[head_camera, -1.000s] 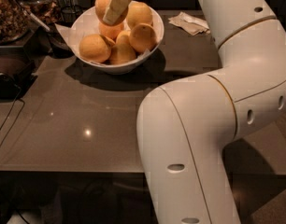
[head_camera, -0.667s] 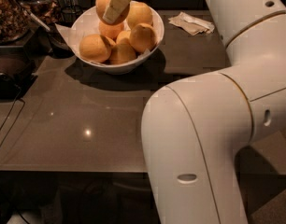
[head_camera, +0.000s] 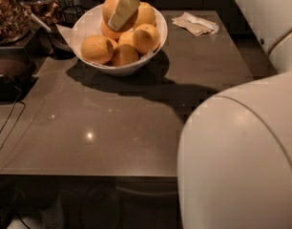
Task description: Pick orange from white bowl
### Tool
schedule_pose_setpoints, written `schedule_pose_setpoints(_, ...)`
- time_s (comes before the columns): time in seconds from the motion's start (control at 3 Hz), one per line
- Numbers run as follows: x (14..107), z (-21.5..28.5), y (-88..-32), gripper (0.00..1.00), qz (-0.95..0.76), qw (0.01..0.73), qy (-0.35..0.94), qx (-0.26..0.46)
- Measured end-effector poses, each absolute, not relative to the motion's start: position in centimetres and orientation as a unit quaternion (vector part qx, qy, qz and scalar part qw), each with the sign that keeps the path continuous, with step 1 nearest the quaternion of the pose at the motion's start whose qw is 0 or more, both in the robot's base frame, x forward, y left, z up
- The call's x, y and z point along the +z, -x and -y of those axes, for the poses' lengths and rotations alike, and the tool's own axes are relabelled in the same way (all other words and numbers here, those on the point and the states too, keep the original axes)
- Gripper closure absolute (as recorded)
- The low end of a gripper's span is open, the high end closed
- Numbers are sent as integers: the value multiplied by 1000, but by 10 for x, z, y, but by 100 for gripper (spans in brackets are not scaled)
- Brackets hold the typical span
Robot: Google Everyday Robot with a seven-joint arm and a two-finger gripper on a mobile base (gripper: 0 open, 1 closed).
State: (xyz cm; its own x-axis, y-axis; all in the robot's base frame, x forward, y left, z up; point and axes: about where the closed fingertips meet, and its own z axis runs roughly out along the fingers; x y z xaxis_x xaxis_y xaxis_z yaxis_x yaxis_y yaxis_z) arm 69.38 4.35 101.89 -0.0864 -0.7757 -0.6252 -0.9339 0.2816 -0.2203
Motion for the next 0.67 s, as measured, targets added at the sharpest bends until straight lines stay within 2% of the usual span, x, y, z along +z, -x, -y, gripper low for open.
schedule_pose_setpoints(0.67, 1024, -49, -631, 100, -743, 356, 556, 104)
